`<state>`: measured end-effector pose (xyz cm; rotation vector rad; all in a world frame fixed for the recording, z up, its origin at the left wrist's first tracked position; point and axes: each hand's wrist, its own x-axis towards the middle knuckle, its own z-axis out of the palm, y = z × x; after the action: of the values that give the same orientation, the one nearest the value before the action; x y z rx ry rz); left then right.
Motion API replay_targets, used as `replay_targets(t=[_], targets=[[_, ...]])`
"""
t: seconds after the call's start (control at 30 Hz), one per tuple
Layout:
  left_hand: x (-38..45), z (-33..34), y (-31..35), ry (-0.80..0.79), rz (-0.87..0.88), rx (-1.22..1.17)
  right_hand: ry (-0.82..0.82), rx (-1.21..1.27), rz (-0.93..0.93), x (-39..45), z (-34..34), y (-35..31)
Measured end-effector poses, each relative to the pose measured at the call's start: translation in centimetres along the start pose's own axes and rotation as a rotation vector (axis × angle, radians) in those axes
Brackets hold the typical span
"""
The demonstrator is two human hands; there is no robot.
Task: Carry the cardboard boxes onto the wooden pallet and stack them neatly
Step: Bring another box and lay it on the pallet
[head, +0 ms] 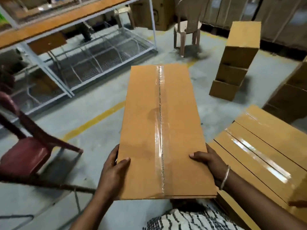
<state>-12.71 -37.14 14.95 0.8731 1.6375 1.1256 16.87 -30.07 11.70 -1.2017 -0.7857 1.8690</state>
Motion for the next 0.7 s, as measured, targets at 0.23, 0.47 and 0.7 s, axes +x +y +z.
replay_targets(t=[0.23, 0.47, 0.7], targets=[[16.4, 5.0, 7.4, -0.114, -0.049, 0.063, 0.080, 0.078, 0.010, 13.1, -1.8, -7.9], [30.8, 11.2, 12.8, -0.284, -0.040, 0.111, 0.222, 0.149, -0.050, 22.5, -4.1, -14.1], [47.9, 17.6, 18.0, -0.544, 0.018, 0.139, 0.458, 0.204, -0.182, 31.7, -4.8, -20.7]])
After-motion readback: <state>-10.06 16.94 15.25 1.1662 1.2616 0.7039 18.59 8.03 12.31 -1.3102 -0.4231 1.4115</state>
